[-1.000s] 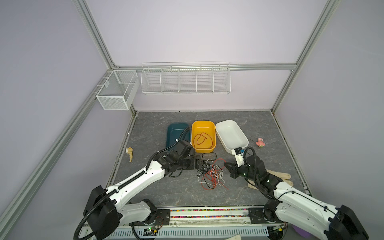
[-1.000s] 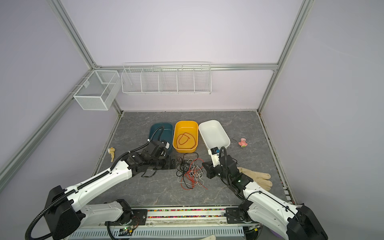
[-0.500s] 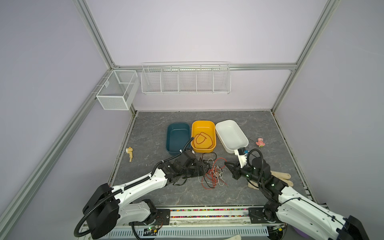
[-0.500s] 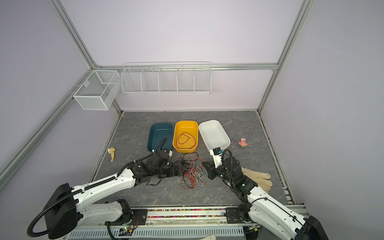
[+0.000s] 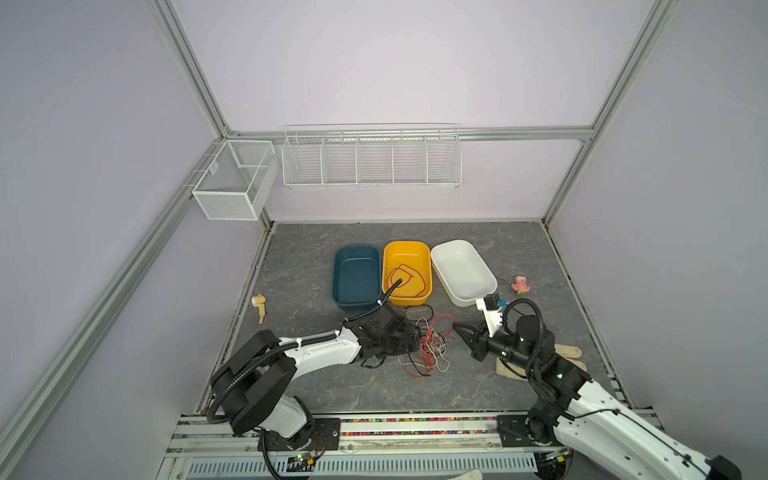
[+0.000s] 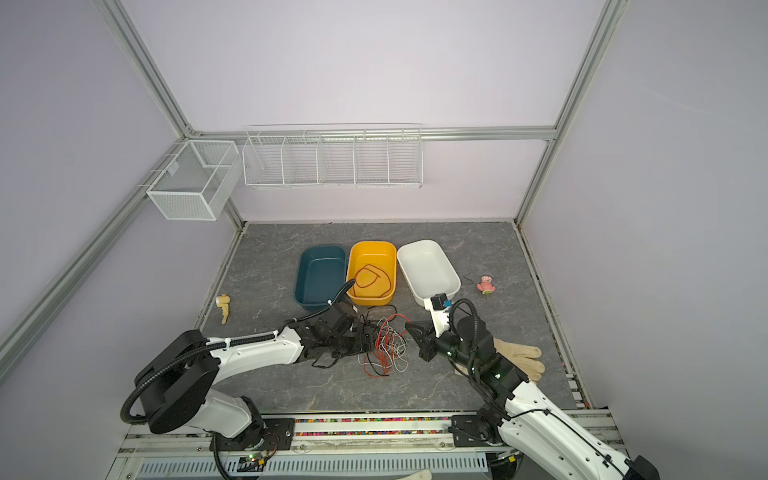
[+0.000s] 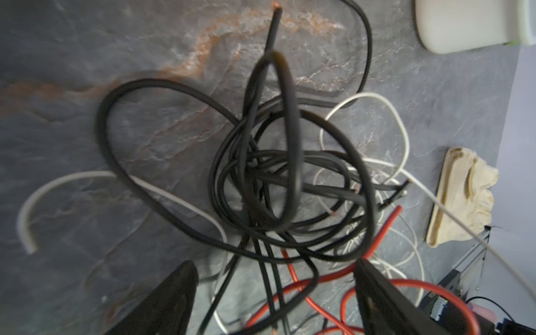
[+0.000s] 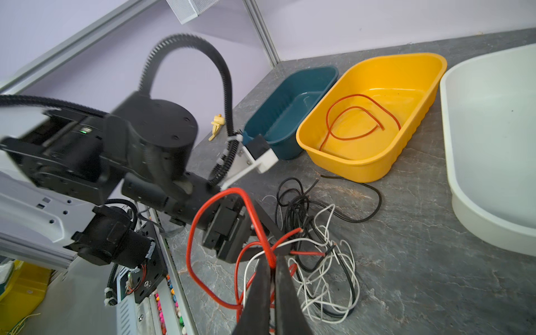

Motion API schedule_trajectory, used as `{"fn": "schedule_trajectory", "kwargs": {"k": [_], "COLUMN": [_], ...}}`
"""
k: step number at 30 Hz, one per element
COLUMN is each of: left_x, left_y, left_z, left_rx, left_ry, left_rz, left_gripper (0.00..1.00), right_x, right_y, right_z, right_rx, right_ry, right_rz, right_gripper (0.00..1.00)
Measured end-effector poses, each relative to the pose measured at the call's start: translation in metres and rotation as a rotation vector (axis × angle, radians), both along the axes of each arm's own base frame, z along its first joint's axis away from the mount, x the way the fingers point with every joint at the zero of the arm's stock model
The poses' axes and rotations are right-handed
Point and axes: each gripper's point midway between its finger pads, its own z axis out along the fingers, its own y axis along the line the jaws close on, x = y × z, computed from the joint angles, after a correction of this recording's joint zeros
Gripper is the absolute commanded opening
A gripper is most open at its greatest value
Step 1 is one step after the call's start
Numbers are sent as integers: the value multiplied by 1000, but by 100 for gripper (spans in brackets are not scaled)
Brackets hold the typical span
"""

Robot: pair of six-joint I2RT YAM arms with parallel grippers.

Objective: Untangle the cables

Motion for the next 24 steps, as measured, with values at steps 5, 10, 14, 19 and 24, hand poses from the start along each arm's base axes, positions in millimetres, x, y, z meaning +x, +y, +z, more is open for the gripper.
{"fn": "schedule_trajectory", "kwargs": {"k": [5,10,14,19,24], "left_x": [6,10,14,17,19], "left_y": [-12,-17,-21,-29,-34], "left_z": [-2,-6,-9,-11,-12], "left_rx": [-33,-45,-69,-122,-165], "left_ry": [-9,-18,-35,-59,-79], "left_rz": [-5,-6,-4,-5,-8], "left_gripper": [61,48,41,35,31], "right_x": [-3,-8,-10,-14,-18], "right_y": [-2,-4,-7,-12,-16], "right_z": [17,38,59,80,93], "right_rx": [4,0,-4,-13,-30], "right_ry": [-11,-24,-38,-51,-40], "right_rz": [2,9,6,2,-4], "right_gripper": [6,6,6,6,6]}}
